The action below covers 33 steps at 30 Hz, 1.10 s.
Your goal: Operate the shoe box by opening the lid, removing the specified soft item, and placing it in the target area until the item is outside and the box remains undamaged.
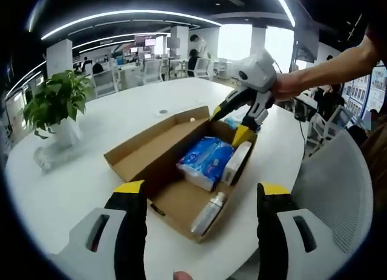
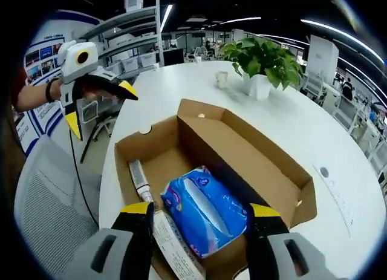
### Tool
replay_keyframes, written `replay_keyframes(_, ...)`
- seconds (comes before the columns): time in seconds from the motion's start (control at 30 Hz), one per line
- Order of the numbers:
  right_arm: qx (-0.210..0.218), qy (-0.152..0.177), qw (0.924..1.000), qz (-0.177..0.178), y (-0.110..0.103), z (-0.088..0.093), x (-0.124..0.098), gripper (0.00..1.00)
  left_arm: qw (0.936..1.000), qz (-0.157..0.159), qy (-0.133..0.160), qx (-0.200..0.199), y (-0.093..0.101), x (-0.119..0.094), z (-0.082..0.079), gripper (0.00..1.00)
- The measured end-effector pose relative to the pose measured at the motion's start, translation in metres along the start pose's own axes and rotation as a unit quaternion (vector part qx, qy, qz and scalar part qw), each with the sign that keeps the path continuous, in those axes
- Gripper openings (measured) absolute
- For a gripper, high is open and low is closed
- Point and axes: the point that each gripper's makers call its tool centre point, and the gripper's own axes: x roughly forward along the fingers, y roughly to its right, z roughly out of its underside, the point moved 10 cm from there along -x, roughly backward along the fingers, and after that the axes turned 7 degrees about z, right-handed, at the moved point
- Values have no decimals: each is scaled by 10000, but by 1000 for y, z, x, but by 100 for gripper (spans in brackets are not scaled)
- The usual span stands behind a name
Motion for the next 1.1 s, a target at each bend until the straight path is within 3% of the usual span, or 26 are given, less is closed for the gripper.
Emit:
replay_keyframes(0.4, -436, -372, 9980, -273, 3, -4, 24, 60, 9999, -84, -30, -64, 2, -5, 5, 74)
replay_keyframes(0.63, -846, -688, 9931, -431, -1, 0, 41, 61, 9999, -91, -51, -67, 3, -3, 6, 74)
replay_keyframes(0.7, -1162, -792, 9891, -430, -1, 1, 46, 61, 9999, -101, -52, -74, 3, -4, 6, 74)
replay_keyframes(1.1, -1620, -926, 9810, -532, -3, -1, 60, 64, 9997, -141, -94, -151, 2, -4, 12, 74)
